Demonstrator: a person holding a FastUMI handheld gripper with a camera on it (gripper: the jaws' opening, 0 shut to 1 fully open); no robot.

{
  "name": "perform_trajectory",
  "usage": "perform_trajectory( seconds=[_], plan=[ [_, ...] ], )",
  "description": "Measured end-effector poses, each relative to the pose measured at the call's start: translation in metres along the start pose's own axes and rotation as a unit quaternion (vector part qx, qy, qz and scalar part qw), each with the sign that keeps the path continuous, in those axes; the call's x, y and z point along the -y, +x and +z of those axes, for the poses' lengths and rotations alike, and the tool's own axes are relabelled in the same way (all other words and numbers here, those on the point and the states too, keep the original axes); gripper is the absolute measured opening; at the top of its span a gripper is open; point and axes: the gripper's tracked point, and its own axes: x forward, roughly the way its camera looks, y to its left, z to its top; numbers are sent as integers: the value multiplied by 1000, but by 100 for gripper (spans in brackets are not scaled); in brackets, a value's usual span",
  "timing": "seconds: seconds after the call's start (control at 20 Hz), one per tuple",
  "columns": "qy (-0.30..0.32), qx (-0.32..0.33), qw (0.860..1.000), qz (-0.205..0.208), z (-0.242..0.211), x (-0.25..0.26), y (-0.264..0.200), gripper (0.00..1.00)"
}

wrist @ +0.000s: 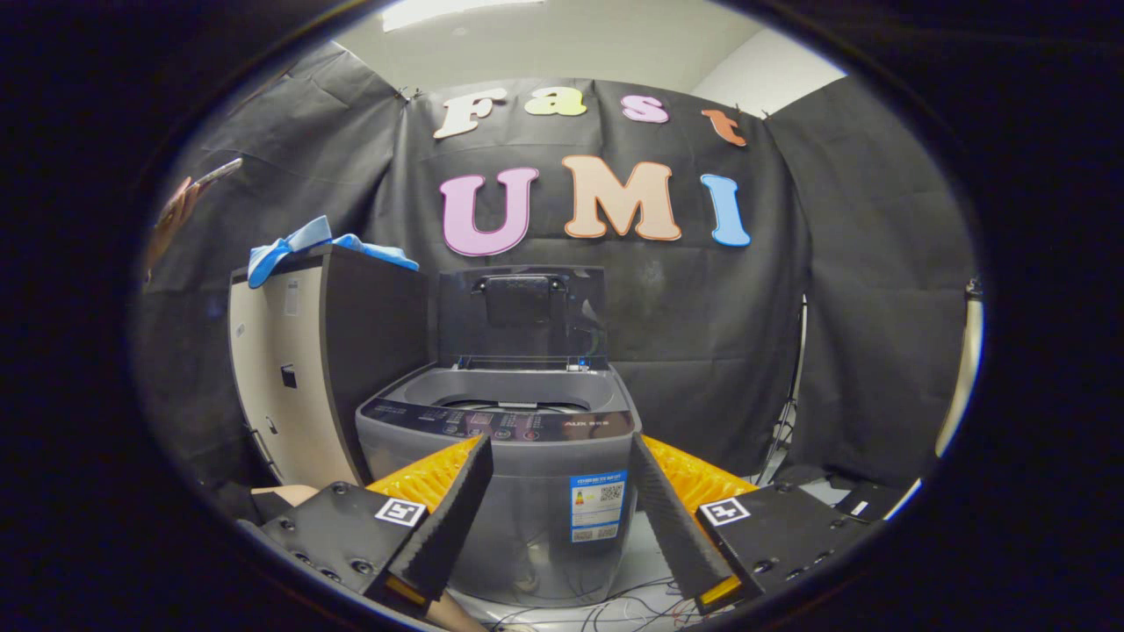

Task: Put the clothes into the washing machine and then close the washing machine lid.

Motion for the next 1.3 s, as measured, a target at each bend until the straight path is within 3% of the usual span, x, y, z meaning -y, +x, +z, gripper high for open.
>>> perform_trajectory(
  seconds=[0.5, 0.75, 1.05, 1.3],
  plan=[
    [6, 9, 1000, -27, 5, -2, -2, 97],
    [19, 34, 999, -11, 61, -37, 13, 97],
    [41, 58, 996, 56, 167, -118, 63, 97],
    [32, 95, 984, 148, 255, -215, 108, 97]
  ],
)
